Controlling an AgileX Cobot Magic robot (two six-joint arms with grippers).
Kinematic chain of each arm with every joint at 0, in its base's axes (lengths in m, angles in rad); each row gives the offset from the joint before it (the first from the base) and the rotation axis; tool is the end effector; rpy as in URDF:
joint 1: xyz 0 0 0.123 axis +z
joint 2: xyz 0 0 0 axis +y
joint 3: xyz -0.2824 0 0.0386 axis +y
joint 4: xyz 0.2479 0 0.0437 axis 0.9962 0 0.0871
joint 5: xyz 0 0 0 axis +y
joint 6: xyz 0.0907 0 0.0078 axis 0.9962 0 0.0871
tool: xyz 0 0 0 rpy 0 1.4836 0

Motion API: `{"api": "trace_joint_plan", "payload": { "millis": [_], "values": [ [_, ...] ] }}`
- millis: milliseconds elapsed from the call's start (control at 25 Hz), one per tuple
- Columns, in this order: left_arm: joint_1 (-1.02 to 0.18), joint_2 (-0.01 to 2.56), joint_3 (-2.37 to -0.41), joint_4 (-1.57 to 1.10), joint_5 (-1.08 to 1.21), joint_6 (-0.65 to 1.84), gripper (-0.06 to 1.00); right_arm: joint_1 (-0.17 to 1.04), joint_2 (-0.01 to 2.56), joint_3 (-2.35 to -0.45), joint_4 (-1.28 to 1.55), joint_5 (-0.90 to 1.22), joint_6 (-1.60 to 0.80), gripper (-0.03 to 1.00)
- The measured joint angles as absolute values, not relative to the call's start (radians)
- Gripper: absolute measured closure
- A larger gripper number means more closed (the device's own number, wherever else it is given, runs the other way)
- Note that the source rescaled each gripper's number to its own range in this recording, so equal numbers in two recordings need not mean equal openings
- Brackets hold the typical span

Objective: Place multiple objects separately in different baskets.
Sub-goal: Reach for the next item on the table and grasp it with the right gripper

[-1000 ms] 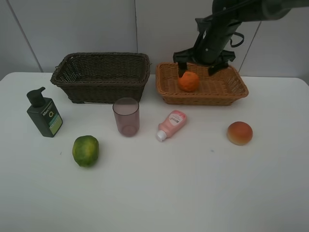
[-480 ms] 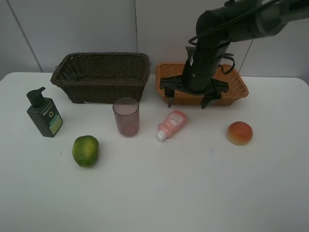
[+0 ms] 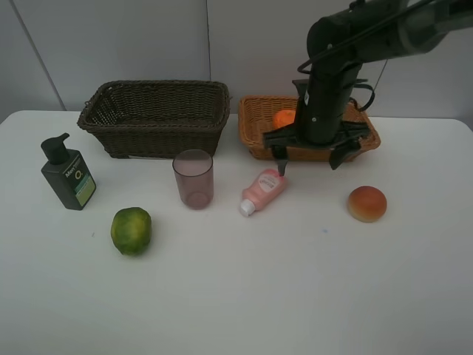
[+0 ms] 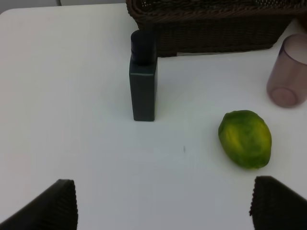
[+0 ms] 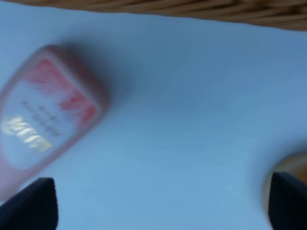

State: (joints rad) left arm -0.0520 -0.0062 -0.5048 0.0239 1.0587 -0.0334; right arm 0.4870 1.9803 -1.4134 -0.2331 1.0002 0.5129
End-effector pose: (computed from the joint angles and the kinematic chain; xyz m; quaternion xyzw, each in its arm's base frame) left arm -0.0062 0.0022 0.2786 0.0074 0.8497 -0.0106 0.5271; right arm 0.3525 0.1666 0.1816 -0.0454 0.9929 -0.0667 0.0878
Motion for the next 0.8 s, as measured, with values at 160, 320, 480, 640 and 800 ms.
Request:
{"api": "trace_joint_plan", "payload": {
  "millis": [160,320,480,640,800],
  "values": [
    [-0.052,-0.006,-0.505,0.024,1.059,-0.033,0.01,0.422,1.975,-1.396,-0.289,1.037,0.508,0.06],
    [-0.052,-0.006,-0.505,0.024,1.059,-0.033,0.01,0.354,1.926,-1.305,-0.294,0.978,0.502,0.06],
    [-0.052,-0.006,-0.505,0.024,1.059,-0.033,0.01,0.268,1.863,-1.201,-0.294,0.901,0.501,0.06],
    [-0.052,-0.006,-0.505,0.024,1.059,-0.033,0.01,0.204,1.839,-1.145,-0.282,0.867,0.487,0.06],
    [-0.052,-0.006,-0.505,0.024,1.059,-0.033,0.01,0.178,1.839,-1.103,-0.240,0.791,0.483,0.06]
  ]
}}
